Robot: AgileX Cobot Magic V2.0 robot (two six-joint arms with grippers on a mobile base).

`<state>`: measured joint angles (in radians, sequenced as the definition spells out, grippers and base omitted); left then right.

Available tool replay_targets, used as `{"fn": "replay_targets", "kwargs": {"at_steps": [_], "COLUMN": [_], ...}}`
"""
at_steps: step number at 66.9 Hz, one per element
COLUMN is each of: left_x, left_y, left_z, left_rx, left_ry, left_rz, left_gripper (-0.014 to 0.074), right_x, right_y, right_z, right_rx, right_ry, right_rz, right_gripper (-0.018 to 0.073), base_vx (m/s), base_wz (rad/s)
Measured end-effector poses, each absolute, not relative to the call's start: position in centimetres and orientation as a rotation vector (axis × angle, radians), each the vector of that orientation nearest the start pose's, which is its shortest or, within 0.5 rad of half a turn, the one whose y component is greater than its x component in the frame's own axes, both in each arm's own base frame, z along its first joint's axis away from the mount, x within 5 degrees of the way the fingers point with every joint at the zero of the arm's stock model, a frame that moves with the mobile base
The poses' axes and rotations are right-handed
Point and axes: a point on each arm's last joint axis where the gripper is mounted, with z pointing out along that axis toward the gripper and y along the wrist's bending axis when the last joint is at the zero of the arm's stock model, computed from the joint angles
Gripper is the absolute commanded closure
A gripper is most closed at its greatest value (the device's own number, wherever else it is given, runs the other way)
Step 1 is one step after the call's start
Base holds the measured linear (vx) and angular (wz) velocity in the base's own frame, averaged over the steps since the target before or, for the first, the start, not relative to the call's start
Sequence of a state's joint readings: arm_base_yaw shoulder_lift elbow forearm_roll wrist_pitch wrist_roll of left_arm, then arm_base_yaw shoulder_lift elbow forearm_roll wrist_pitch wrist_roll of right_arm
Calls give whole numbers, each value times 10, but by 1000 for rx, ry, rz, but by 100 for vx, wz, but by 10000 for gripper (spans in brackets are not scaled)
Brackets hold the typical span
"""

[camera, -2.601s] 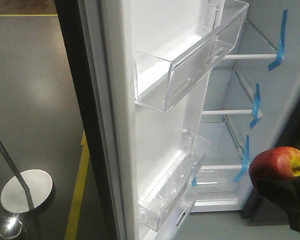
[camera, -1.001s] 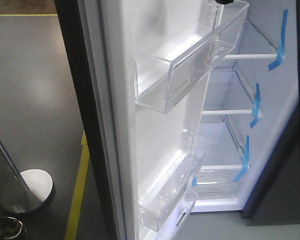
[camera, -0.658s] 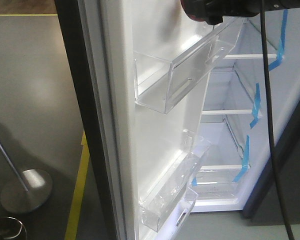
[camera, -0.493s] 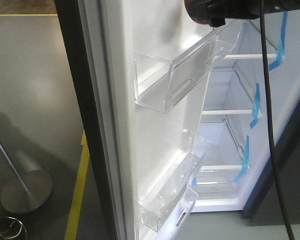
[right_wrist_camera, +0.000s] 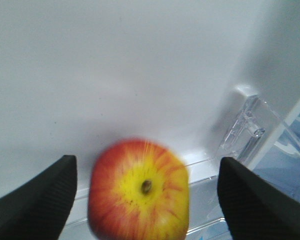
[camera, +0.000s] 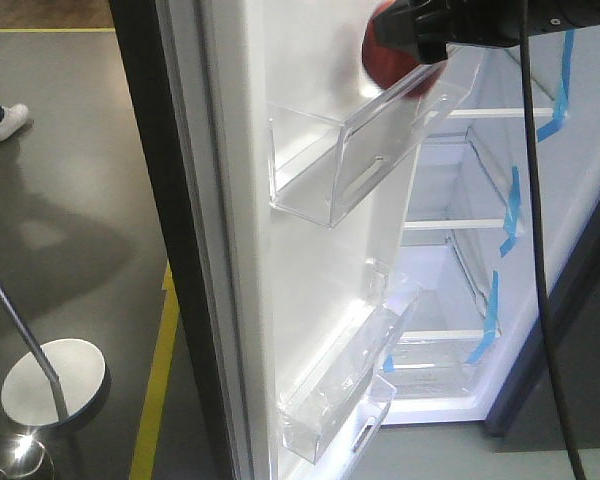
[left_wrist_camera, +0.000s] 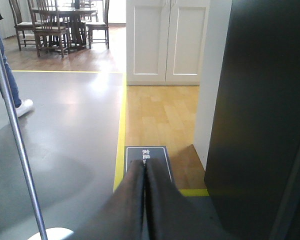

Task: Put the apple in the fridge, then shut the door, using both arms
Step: 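Raise the right gripper and lower the apple into the upper door bin, then open the right gripper and withdraw it from the bin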

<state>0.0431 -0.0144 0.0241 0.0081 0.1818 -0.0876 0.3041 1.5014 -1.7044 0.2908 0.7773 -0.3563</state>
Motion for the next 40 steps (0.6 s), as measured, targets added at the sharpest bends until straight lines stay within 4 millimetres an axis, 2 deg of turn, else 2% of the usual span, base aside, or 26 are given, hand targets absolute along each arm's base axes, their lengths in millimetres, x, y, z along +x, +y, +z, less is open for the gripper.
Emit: {"fn": "replay_targets", "kwargs": {"at_steps": [8, 40], "left_x": [56, 56], "left_y": [3, 3], "left_z": [189, 189], "left_rx": [-104, -104], "left_ry": [1672, 1672], "left_rz": [-26, -26], "left_gripper": [603, 603], "right_x": [312, 307], "right_y": [117, 116], "right_z": [460, 461], "right_rx": [-572, -553], "right_ry": [1956, 1991], "right_rz": [308, 333], "right_gripper": [-101, -80], "base_vx": [0, 0], "base_wz": [0, 0]}}
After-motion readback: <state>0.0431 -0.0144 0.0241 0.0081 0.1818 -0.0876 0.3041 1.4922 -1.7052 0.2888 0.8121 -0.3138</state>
